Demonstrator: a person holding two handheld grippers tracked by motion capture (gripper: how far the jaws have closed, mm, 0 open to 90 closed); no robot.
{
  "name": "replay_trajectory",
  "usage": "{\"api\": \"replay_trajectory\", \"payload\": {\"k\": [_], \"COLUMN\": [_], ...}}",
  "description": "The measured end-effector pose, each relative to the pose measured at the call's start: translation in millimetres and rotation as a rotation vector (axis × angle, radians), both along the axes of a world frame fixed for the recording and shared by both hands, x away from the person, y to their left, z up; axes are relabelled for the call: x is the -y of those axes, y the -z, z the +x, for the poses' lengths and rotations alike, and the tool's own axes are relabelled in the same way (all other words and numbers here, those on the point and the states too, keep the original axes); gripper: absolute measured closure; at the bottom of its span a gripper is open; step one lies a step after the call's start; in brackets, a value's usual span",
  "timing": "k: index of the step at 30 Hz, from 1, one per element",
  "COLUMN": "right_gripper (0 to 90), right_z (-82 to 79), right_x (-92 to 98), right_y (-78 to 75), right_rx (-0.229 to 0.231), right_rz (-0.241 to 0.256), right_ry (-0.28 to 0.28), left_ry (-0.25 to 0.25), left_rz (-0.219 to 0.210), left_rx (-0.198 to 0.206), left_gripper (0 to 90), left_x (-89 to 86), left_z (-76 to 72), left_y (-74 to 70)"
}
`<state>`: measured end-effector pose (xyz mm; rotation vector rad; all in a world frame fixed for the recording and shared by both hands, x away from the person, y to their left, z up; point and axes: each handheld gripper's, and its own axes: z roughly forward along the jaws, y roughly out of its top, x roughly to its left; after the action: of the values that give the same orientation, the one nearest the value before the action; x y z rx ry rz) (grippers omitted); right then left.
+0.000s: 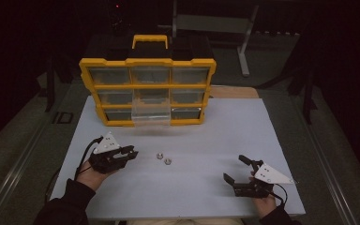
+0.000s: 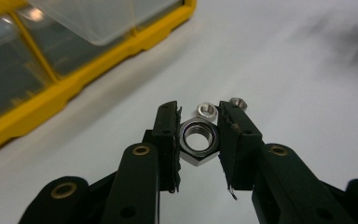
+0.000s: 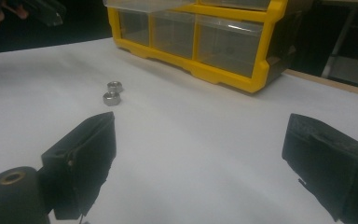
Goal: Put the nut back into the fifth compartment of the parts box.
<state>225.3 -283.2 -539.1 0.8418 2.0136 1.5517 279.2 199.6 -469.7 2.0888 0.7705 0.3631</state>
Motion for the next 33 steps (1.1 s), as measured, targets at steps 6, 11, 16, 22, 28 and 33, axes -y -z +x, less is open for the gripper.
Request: {"api": "replay_trajectory", "payload": {"k": [6, 11, 16, 22, 28, 33], "right_gripper": [9.9, 9.9, 9.9, 9.9, 9.9, 9.9], "right_z": [0.4, 0.4, 0.5, 0.7, 0.8, 0.7], "right_x": [0.3, 0.3, 0.3, 0.3, 0.3, -0.1], "right_y": [0.1, 0.1, 0.1, 0.3, 0.3, 0.6], "right_rx": [-0.002, -0.002, -0.002, -0.002, -0.002, -0.008], "right_rz": [0.001, 0.001, 0.002, -0.001, -0.001, -0.001], "right_ry": [0.0, 0.0, 0.0, -0.002, -0.001, 0.001], "left_ry": [-0.001, 0.001, 0.005, 0.015, 0.005, 0.0], "left_rz": [-0.018, -0.028, -0.043, -0.058, -0.073, -0.091], "left_rx": [0.041, 0.065, 0.085, 0.11, 0.118, 0.131], "left_gripper": [69.1, 69.2, 69.1, 69.2, 69.2, 69.1], "left_x": [-5.1, -7.5, -10.1, -11.2, -9.1, -3.1], "left_z": [0.6, 3.2, 7.4, 13.5, 23.4, 31.3], "left_y": [-24.1, -42.2, -59.6, -82.7, -98.2, -106.8]}}
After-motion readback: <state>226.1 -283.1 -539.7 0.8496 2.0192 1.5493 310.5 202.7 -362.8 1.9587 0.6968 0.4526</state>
